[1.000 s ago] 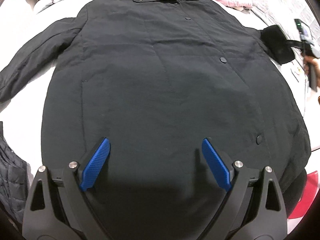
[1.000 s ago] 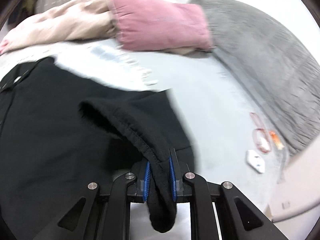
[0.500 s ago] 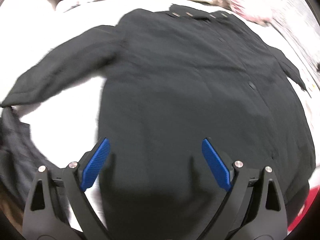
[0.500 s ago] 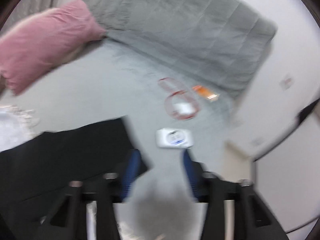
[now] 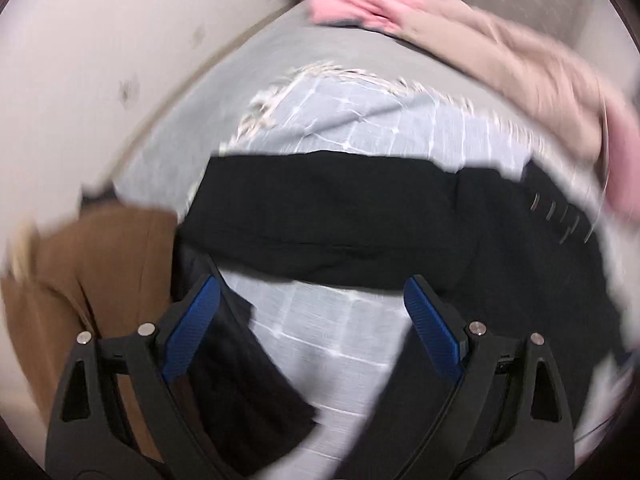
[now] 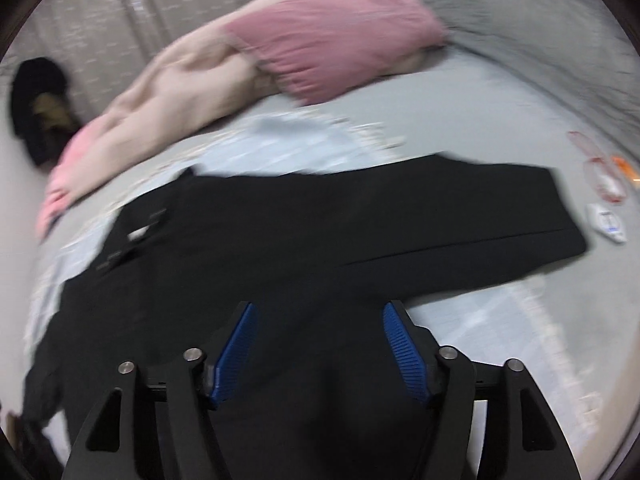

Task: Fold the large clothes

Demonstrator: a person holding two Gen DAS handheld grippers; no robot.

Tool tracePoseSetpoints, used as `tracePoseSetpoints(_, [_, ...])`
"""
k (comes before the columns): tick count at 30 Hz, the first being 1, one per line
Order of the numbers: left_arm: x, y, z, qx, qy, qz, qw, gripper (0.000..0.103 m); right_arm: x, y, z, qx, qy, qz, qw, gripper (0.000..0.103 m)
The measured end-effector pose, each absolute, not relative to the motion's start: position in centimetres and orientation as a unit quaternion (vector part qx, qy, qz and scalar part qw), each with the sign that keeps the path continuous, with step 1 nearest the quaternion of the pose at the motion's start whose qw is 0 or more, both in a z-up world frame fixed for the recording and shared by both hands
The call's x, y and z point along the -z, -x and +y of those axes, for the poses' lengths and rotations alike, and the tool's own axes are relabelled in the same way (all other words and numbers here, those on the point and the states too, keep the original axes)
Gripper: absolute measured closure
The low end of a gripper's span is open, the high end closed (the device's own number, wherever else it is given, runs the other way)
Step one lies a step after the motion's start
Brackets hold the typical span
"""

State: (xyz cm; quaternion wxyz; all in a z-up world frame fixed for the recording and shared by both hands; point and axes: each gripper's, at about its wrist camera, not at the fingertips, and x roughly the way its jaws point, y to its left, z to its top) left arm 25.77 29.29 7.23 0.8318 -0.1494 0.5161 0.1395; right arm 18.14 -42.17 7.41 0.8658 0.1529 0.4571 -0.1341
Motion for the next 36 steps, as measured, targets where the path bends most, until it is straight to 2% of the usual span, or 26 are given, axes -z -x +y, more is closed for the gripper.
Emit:
tracePoseSetpoints(4, [-8.2, -27.9, 28.9, -0.09, 0.19, 0.522, 0.827, 0.01, -5.2, -21.7, -36.6, 0.071, -0.118, 0.489, 0.861, 0.031])
tracePoseSetpoints(8, [-6.5, -33.8, 25.9, -0.067, 0.131, 0.53, 0.835, 0.01, -3.6, -26.7, -33.8, 0.019, -0.088, 0.521, 0.849, 0.031])
tracePoseSetpoints(13, [-1.4, -41.9, 19.7, 0.005, 0.029, 0.517, 0.856, 0.01, -3.4, -31.6, -33.4, -0.003, -0.051, 0.526, 0.849, 0.031])
tracePoseSetpoints(18, [2.9, -49.0, 13.4, 0.079, 0.025, 0.525, 0.847, 0.01, -3.8, -36.6, -35.0, -0.021, -0.043, 0.511, 0.858, 0.031])
tracePoseSetpoints(23, [7.1, -55.5, 6.0, 0.158, 0.068, 0.522, 0.836, 0.01, -4.0, -42.9, -35.7, -0.032, -0.053, 0.508, 0.859, 0.031])
tracePoseSetpoints(27, [10.9, -56.8, 3.0, 0.13, 0.056, 0.511, 0.848, 0.01, -2.5, -47.8, -34.9, -0.045, -0.127, 0.504, 0.853, 0.031])
tracePoseSetpoints(29, [11.3, -54.8, 2.2, 0.143, 0.035, 0.448, 0.882, 0.01, -2.2, -49.1, -33.3, -0.043, -0.119, 0.49, 0.863, 0.032])
tracePoseSetpoints(31, [11.4, -53.5, 1.9, 0.165, 0.024, 0.427, 0.889, 0.012, -2.3, -49.6, -31.3, -0.062, -0.092, 0.483, 0.869, 0.032])
tracePoseSetpoints(33, [10.8, -53.0, 1.3, 0.199, -0.007, 0.432, 0.88, 0.017, -1.8, -50.6, -28.8, -0.062, -0.033, 0.488, 0.87, 0.033])
tracePoseSetpoints(36, [10.9, -53.0, 1.9, 0.225, 0.017, 0.438, 0.87, 0.029, 0.1, -52.5, -26.7, 0.001, 0.051, 0.495, 0.868, 0.035])
